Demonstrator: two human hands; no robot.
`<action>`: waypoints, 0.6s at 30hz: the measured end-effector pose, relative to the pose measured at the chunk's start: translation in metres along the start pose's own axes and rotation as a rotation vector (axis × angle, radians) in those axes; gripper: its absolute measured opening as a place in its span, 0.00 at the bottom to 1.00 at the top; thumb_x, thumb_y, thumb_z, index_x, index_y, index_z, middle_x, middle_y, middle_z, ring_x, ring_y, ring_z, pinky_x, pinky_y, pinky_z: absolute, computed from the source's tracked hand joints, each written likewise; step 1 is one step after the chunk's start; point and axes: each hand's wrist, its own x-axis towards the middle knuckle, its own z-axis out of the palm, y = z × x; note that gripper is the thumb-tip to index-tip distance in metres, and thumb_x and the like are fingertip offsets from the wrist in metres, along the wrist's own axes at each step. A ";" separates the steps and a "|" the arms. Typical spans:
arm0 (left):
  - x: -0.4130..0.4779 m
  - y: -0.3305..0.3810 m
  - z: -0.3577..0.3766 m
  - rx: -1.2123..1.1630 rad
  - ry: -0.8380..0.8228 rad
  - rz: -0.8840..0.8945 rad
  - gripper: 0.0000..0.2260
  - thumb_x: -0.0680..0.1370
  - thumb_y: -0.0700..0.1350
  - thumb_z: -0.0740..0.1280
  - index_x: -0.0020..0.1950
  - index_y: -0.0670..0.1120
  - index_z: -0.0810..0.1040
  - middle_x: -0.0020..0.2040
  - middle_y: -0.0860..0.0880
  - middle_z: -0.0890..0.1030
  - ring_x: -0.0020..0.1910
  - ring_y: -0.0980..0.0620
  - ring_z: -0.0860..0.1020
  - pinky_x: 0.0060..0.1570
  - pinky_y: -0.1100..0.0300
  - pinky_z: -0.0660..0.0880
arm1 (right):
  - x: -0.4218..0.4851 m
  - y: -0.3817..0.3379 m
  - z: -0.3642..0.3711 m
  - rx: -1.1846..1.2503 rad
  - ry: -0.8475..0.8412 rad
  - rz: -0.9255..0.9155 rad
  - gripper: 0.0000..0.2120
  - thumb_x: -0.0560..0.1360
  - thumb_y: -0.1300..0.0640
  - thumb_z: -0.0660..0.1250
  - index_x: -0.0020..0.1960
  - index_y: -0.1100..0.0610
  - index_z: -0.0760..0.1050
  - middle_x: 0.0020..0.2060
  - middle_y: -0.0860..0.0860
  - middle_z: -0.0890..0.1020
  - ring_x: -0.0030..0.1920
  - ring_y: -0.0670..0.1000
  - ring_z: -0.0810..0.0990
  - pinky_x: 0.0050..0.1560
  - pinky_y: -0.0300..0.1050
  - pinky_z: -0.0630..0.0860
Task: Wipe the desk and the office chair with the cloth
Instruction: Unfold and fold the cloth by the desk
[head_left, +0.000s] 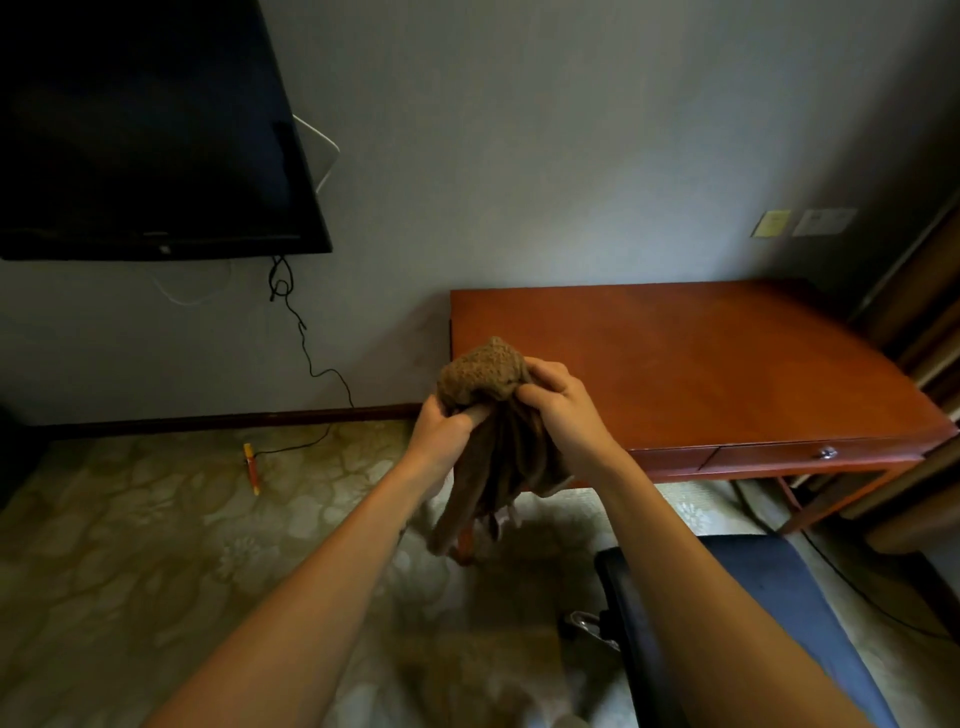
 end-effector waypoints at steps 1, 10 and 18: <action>0.005 0.000 -0.001 -0.003 0.013 -0.009 0.12 0.77 0.34 0.71 0.57 0.48 0.79 0.50 0.49 0.84 0.51 0.52 0.83 0.41 0.66 0.78 | 0.007 -0.001 0.001 0.024 -0.006 0.025 0.14 0.79 0.60 0.63 0.56 0.43 0.81 0.62 0.50 0.72 0.66 0.49 0.71 0.72 0.55 0.68; 0.071 0.010 -0.007 -0.081 0.197 -0.088 0.07 0.77 0.36 0.70 0.54 0.44 0.81 0.48 0.45 0.85 0.50 0.47 0.84 0.42 0.59 0.80 | 0.095 -0.006 0.008 0.283 -0.104 0.115 0.12 0.79 0.65 0.59 0.53 0.60 0.82 0.49 0.56 0.84 0.54 0.55 0.82 0.55 0.50 0.78; 0.132 0.006 -0.014 -0.367 0.241 -0.144 0.18 0.78 0.38 0.70 0.67 0.36 0.73 0.59 0.37 0.82 0.56 0.39 0.83 0.53 0.46 0.81 | 0.154 0.008 0.011 0.656 -0.304 0.437 0.20 0.81 0.58 0.53 0.40 0.60 0.80 0.34 0.55 0.84 0.35 0.53 0.84 0.41 0.46 0.76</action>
